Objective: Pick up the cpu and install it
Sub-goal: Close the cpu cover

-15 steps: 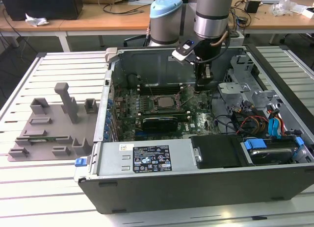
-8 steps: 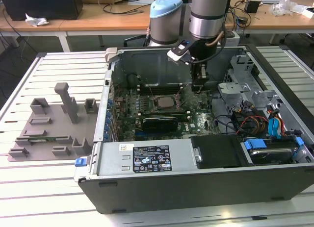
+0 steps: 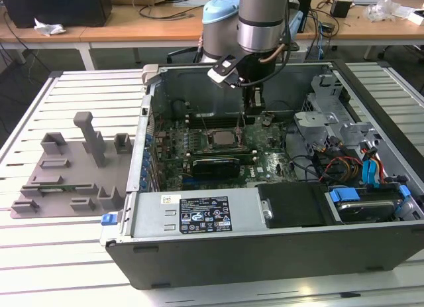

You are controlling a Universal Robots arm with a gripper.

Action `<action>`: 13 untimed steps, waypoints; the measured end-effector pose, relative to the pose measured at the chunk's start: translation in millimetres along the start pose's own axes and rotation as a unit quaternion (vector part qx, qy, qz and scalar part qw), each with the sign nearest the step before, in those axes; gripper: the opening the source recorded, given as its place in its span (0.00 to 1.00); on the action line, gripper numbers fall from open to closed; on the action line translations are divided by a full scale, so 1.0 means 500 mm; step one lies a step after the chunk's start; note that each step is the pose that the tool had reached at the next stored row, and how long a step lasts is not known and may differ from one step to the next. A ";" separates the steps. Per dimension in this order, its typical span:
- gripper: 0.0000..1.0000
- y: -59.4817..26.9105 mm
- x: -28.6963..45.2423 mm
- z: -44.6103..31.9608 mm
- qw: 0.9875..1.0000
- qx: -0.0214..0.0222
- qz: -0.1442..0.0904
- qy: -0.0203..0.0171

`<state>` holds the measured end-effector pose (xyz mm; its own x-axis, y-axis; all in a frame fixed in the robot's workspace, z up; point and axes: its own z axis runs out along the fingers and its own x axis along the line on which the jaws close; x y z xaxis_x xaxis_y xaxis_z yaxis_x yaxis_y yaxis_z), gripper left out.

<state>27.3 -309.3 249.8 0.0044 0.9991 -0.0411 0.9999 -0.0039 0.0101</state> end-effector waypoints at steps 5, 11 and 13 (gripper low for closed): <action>0.11 -0.003 0.000 0.000 1.000 0.000 0.000 0.000; 0.11 -0.022 0.000 0.001 1.000 0.000 0.000 0.000; 0.11 -0.022 0.000 0.001 1.000 0.000 0.000 0.000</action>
<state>16.3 -309.3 249.2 0.0043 0.9991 -0.0416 0.9999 -0.0039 0.0101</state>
